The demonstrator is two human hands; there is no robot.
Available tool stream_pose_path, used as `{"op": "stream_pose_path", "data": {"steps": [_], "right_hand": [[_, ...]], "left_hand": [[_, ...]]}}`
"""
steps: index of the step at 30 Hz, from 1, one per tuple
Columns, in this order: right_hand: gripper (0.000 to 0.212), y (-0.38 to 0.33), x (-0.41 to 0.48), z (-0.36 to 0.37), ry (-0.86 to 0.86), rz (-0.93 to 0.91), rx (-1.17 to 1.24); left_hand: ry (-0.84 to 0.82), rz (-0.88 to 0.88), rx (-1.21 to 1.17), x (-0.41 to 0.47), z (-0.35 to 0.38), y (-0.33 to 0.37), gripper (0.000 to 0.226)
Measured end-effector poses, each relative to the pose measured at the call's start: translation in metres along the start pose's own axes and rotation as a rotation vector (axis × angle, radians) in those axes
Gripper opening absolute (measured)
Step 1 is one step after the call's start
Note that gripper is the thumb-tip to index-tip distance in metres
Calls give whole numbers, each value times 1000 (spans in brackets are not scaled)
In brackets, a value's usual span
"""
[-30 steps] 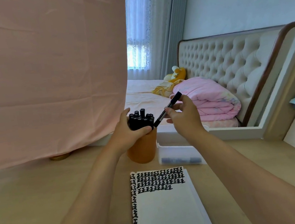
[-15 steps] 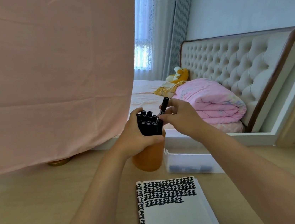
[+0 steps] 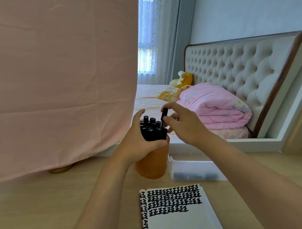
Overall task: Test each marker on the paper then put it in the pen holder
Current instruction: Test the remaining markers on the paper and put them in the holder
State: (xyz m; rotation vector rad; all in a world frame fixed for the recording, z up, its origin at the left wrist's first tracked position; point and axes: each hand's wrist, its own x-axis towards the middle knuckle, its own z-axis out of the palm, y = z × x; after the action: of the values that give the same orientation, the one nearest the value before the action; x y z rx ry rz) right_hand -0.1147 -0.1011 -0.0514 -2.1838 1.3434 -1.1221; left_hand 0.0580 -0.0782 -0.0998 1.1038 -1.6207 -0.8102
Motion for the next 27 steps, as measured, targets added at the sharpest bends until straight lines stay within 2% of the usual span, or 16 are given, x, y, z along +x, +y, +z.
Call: {"op": "stream_pose_path", "data": {"steps": [6, 11, 16, 18, 23, 27], "right_hand": [[19, -3, 3, 1, 8, -20, -5], [17, -5, 12, -2, 96, 32, 135], [19, -1, 6, 0, -24, 35, 72], [22, 0, 4, 1, -58, 37, 43], [29, 12, 2, 3, -168, 52, -25], [40, 18, -7, -3, -217, 50, 61]], "left_hand": [[56, -35, 98, 2, -1, -2, 93], [48, -66, 37, 4, 1, -9, 87], [95, -17, 1, 3, 7, -9, 82], [102, -3, -13, 3, 8, -8, 86], [12, -32, 123, 4, -1, -5, 119], [-39, -33, 191, 0, -9, -4, 123]]}}
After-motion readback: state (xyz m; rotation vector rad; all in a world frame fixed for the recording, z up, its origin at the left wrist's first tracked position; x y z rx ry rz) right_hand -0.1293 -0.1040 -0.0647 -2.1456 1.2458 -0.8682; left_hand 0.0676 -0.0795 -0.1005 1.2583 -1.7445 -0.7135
